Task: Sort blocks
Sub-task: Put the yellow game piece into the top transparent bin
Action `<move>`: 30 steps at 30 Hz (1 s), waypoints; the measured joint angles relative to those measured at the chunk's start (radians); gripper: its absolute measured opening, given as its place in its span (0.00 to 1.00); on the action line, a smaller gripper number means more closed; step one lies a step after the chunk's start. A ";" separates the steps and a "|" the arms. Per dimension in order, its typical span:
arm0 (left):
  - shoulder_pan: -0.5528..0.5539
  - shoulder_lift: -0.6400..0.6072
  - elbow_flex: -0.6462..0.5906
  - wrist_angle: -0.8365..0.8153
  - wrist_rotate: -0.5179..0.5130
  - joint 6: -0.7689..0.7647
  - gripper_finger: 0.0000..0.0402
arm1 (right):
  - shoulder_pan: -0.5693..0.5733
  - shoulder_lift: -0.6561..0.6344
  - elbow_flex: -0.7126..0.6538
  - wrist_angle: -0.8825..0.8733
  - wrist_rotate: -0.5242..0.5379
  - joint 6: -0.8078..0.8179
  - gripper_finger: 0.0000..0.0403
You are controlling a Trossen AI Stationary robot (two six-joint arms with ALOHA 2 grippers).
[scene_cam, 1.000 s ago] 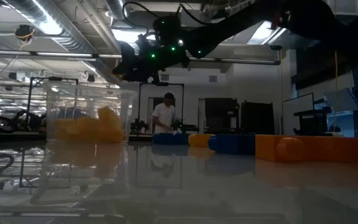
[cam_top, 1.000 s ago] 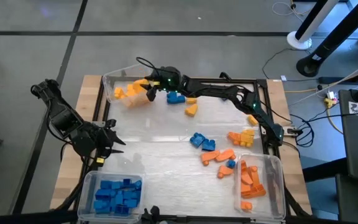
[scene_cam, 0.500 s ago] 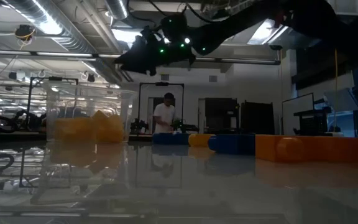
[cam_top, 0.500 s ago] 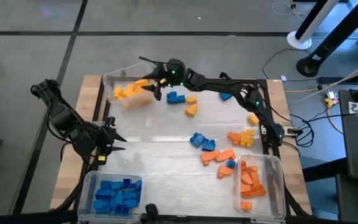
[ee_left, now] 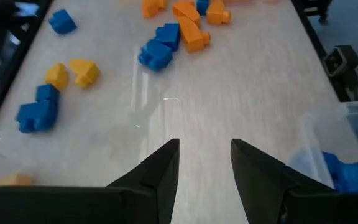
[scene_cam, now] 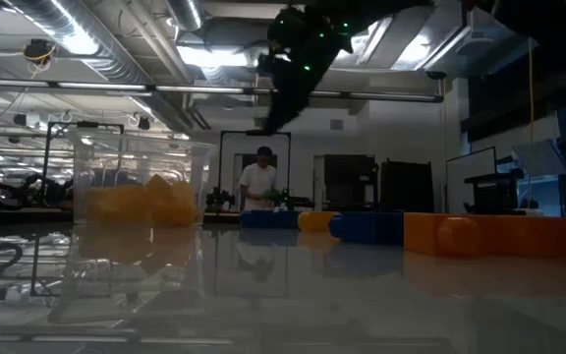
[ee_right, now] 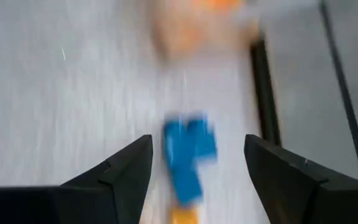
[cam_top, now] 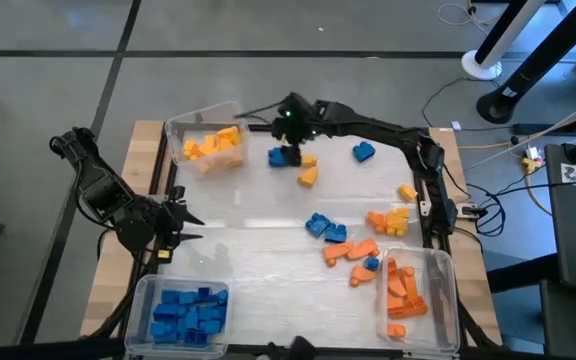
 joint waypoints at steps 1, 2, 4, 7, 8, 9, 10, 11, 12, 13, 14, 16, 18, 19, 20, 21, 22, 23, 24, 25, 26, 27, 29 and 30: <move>0.000 0.000 0.000 -0.001 -0.014 0.003 0.33 | 0.003 0.000 0.000 -0.053 0.031 -0.001 0.63; 0.000 0.000 0.000 -0.001 -0.026 0.007 0.33 | 0.007 0.001 0.000 -0.116 0.063 -0.005 0.63; 0.000 0.000 0.000 -0.001 -0.040 0.018 0.33 | 0.015 0.003 -0.010 -0.211 0.122 -0.027 0.63; 0.000 0.000 0.000 -0.001 -0.043 0.027 0.33 | 0.030 0.007 -0.049 -0.286 0.181 -0.031 0.63; 0.000 0.000 0.000 -0.001 -0.043 0.027 0.33 | 0.034 0.009 -0.063 -0.305 0.185 -0.031 0.63; 0.000 0.000 0.000 -0.001 -0.043 0.026 0.33 | 0.040 0.011 -0.077 -0.310 0.181 -0.031 0.63; 0.000 0.000 0.000 -0.001 -0.043 0.024 0.33 | 0.047 0.011 -0.089 -0.307 0.175 -0.032 0.63; 0.000 0.000 0.000 -0.001 -0.043 0.023 0.33 | 0.053 0.010 -0.100 -0.306 0.164 -0.044 0.63; 0.000 0.000 0.000 -0.001 -0.043 0.023 0.33 | 0.059 0.010 -0.108 -0.308 0.158 -0.065 0.63; 0.000 0.000 0.000 -0.001 -0.043 0.023 0.33 | 0.065 0.010 -0.117 -0.315 0.156 -0.093 0.63; 0.000 0.000 0.000 -0.001 -0.043 0.022 0.33 | 0.071 0.010 -0.126 -0.319 0.156 -0.118 0.63; 0.000 0.000 0.000 -0.001 -0.043 0.020 0.33 | 0.083 0.010 -0.146 -0.315 0.156 -0.165 0.63; 0.000 0.000 0.000 -0.001 -0.043 0.020 0.33 | 0.095 0.010 -0.169 -0.318 0.153 -0.189 0.63; 0.000 0.000 0.000 -0.001 -0.043 0.020 0.33 | 0.100 0.010 -0.180 -0.314 0.149 -0.190 0.63; 0.000 0.000 0.000 -0.001 -0.043 0.020 0.33 | 0.104 0.010 -0.195 -0.303 0.144 -0.193 0.63; 0.000 0.000 0.000 -0.001 -0.043 0.020 0.33 | 0.110 0.010 -0.209 -0.296 0.140 -0.208 0.63; 0.000 0.000 0.000 -0.001 -0.043 0.020 0.33 | 0.115 0.010 -0.226 -0.293 0.137 -0.225 0.63; 0.000 0.000 0.000 -0.001 -0.043 0.020 0.33 | 0.121 0.010 -0.245 -0.288 0.136 -0.246 0.63; 0.000 0.000 0.000 -0.001 -0.043 0.020 0.33 | 0.126 0.010 -0.262 -0.279 0.137 -0.272 0.63; 0.000 0.000 0.000 -0.001 -0.043 0.020 0.33 | 0.130 0.010 -0.277 -0.270 0.147 -0.298 0.63; 0.000 0.000 0.000 -0.001 -0.043 0.020 0.33 | 0.134 0.010 -0.291 -0.262 0.166 -0.325 0.63; 0.000 0.000 0.000 -0.001 -0.043 0.020 0.33 | 0.139 0.010 -0.303 -0.253 0.192 -0.345 0.63; 0.000 0.000 0.000 -0.001 -0.043 0.020 0.33 | 0.145 0.010 -0.323 -0.224 0.257 -0.377 0.63; 0.000 0.000 0.000 -0.001 -0.043 0.020 0.33 | 0.145 0.010 -0.328 -0.211 0.286 -0.389 0.63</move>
